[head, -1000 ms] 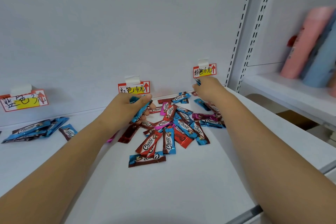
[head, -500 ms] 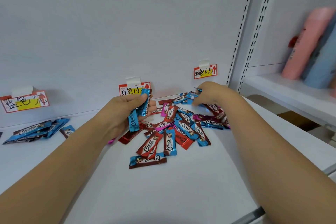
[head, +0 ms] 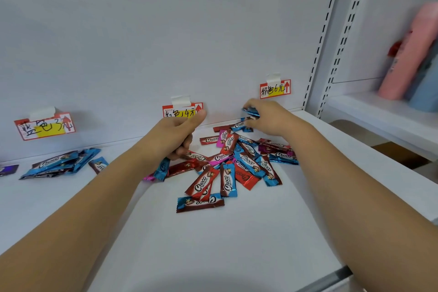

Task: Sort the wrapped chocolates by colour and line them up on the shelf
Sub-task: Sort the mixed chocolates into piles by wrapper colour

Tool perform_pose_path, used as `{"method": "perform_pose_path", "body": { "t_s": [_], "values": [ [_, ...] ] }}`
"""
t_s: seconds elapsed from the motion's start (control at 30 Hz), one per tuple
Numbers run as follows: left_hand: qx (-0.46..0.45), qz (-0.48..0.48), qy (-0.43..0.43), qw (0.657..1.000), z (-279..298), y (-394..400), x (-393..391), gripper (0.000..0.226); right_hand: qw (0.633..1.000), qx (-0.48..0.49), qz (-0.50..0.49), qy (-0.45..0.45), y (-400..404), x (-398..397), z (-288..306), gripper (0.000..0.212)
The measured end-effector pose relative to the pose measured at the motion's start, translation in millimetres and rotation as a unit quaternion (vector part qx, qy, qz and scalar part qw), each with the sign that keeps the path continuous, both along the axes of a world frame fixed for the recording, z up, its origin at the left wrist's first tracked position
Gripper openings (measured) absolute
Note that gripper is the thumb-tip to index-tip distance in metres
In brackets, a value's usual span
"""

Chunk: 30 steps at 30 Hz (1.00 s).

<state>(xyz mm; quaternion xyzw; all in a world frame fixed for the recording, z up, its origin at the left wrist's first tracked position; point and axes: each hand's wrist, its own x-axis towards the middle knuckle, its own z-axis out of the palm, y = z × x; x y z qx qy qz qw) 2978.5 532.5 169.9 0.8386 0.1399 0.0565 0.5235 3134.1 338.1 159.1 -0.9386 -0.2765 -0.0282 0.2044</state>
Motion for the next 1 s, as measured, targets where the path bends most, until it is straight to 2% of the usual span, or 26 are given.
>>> {"method": "perform_pose_path", "body": {
  "t_s": [0.1, 0.23, 0.4, 0.5, 0.6, 0.7, 0.8, 0.87, 0.9, 0.93, 1.0],
  "values": [
    [-0.005, -0.031, -0.009, 0.999, 5.7, 3.5, -4.2, 0.062, 0.999, -0.044, 0.01, 0.004, 0.5, 3.7, -7.0, 0.037],
    [0.0, -0.045, -0.021, 0.999, 8.1, 7.4, -7.0, 0.059, 1.0, -0.004, 0.007, -0.021, 3.5, 3.8, -5.5, 0.028],
    [0.058, -0.02, -0.056, 0.997, 16.8, 19.7, -20.0, 0.056, 0.996, 0.068, 0.005, -0.05, 9.5, -13.4, 10.9, 0.014],
    [0.081, 0.013, -0.088, 0.993, 17.4, 36.6, -45.1, 0.052, 0.987, 0.154, 0.032, -0.004, 26.9, -43.3, 24.6, 0.01],
    [0.138, 0.052, -0.118, 0.982, 9.8, 58.9, -77.9, 0.04, 0.98, 0.164, 0.106, 0.039, 55.7, -83.9, 32.9, 0.011],
    [0.251, 0.075, -0.138, 0.955, 7.0, 80.6, -111.7, 0.029, 0.977, 0.122, 0.167, 0.053, 89.1, -121.0, 35.2, 0.019],
    [0.256, 0.06, -0.138, 0.955, 2.1, 102.8, -141.2, 0.021, 0.972, 0.096, 0.202, 0.079, 125.0, -150.3, 33.7, 0.03],
    [0.277, 0.047, -0.101, 0.954, -3.1, 115.7, -159.1, 0.008, 0.959, 0.085, 0.226, 0.146, 146.5, -168.3, 34.7, 0.045],
    [0.298, 0.042, -0.074, 0.951, -6.4, 121.1, -167.6, 0.011, 0.949, 0.075, 0.237, 0.191, 154.3, -176.0, 35.3, 0.06],
    [0.318, 0.039, -0.051, 0.946, -9.9, 125.7, -175.7, 0.023, 0.938, 0.068, 0.248, 0.231, 162.2, -179.0, 33.5, 0.075],
    [0.338, 0.044, -0.032, 0.94, -17.2, 131.3, -189.0, 0.047, 0.932, 0.072, 0.254, 0.251, 170.7, -175.7, 26.1, 0.086]
  ]
}}
